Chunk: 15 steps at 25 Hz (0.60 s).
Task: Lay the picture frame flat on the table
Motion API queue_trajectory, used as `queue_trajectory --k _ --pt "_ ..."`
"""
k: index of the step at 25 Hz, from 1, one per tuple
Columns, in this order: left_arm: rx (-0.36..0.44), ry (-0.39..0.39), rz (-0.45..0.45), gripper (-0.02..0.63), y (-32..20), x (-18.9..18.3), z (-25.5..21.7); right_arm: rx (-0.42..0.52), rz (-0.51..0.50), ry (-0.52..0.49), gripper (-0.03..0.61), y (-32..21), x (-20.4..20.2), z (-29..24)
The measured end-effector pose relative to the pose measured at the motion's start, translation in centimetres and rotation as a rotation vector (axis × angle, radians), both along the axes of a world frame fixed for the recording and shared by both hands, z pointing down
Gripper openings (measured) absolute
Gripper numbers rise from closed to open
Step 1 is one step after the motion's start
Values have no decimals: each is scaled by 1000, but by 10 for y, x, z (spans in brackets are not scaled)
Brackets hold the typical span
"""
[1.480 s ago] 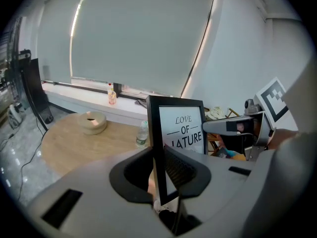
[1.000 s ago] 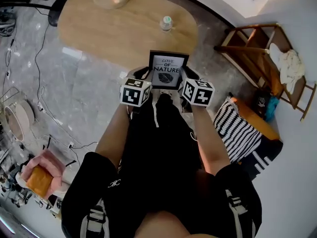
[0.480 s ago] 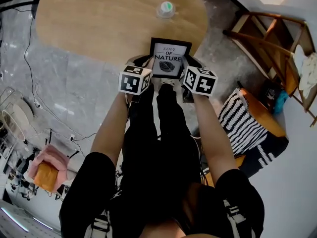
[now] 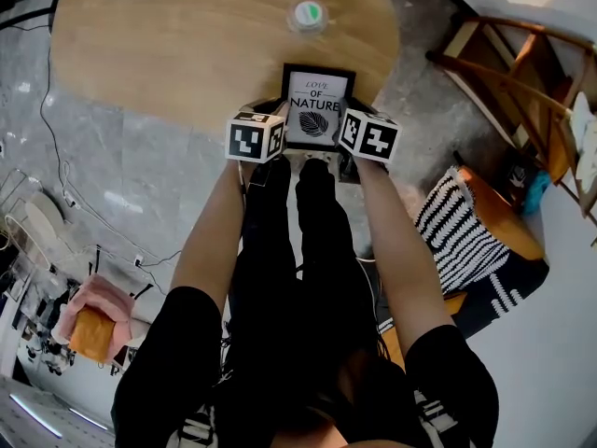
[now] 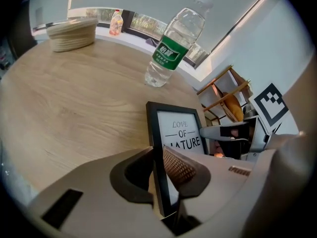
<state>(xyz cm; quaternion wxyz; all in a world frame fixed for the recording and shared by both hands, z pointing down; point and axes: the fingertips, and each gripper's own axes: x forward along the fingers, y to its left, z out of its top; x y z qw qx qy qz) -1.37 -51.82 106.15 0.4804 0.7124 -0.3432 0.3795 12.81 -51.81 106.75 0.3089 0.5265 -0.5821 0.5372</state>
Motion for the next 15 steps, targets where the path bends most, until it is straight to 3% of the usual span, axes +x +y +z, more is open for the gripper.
queue_trajectory --k 5,7,10,15 --pt "-10 -34 -30 83 -7 -1 10 42 -21 46 93 -12 -1 2" --pt "60 -87 -34 78 -16 -5 -3 114 -38 48 160 -17 -4 -8" --pt "199 -110 -17 86 -24 -2 -47 220 -45 62 167 -19 -3 -50" --pt "424 -75 -31 109 -23 11 -186 424 -99 84 166 -7 1 -184"
